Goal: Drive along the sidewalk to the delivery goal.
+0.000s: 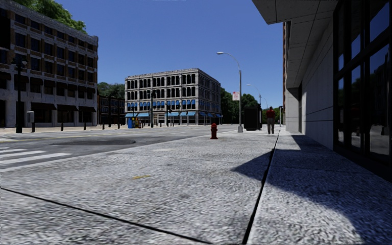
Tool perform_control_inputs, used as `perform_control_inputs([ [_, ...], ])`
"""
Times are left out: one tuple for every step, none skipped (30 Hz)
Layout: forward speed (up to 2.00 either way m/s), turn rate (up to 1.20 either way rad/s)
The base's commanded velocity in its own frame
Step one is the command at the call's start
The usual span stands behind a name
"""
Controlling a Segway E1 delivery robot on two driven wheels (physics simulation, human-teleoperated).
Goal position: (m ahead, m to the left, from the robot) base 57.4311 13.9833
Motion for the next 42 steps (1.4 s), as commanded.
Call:
perform_control_inputs([
  [2.00,0.56],
  [2.00,0.58],
  [2.00,0.72],
  [2.00,0.78],
  [2.00,0.78],
  [2.00,0.76],
  [2.00,0.71],
  [2.00,0.70],
  [2.00,0.70],
  [2.00,0.70],
  [2.00,0.69],
  [2.00,0.69],
  [2.00,0.69],
  [2.00,0.69],
  [2.00,0.69],
  [2.00,0.69],
  [2.00,0.69],
  [2.00,0.65],
  [2.00,0.51],
  [2.00,0.51],
  [2.00,0.45],
  [2.00,0.44],
  [2.00,0.47],
  [2.00,0.47],
  [2.00,0.48],
  [2.00,0.49],
  [2.00,0.51],
  [2.00,0.53],
  [2.00,0.53],
  [2.00,0.53],
  [2.00,0.54],
  [2.00,0.54],
  [2.00,0.54],
  [2.00,0.54],
  [2.00,0.54],
  [2.00,0.54],
  [2.00,0.54],
  [2.00,0.54],
  [2.00,0.54],
  [2.00,0.54],
  [2.00,0.55],
  [2.00,0.56],
])
